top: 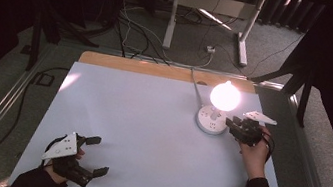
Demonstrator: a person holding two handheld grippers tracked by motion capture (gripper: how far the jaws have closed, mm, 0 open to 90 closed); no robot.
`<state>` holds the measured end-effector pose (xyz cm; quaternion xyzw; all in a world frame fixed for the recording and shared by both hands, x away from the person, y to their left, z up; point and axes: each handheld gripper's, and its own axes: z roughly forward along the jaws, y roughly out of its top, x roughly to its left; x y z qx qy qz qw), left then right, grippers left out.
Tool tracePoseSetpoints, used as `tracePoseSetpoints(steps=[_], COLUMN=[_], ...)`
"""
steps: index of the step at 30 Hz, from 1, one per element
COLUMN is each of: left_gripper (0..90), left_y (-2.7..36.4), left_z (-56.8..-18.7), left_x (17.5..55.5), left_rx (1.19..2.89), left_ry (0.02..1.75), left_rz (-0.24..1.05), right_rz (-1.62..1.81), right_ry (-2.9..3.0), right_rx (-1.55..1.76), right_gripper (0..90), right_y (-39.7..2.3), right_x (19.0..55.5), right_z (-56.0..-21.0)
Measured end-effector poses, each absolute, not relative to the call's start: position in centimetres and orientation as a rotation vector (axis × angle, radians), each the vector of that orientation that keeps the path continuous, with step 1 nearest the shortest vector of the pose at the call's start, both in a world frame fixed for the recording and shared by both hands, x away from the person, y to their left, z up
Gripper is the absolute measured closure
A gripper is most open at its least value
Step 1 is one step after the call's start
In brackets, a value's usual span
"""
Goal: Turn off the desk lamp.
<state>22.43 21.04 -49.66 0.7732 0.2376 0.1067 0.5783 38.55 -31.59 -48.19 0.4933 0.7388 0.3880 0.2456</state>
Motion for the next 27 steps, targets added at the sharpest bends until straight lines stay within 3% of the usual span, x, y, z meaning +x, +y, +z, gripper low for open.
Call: tracePoseSetpoints(steps=[4,7,27], left_gripper=[0.5,0.5,0.5], left_y=[21.0,21.0,21.1], left_z=[-49.7,-49.7,-49.7], left_x=[22.4,22.5,22.4], left_rx=[1.808,1.808,1.805], left_ry=[0.556,0.557,0.557], left_rz=[0.249,0.246,0.249], right_rz=[1.027,0.997,1.035], right_ry=[2.022,2.032,2.002], right_rx=[1.371,1.368,1.439], right_gripper=[84.7,88.4,89.9], right_y=[-31.5,-31.3,-30.5], right_x=[39.0,39.3,40.5], right_z=[-48.5,-48.7,-50.2])
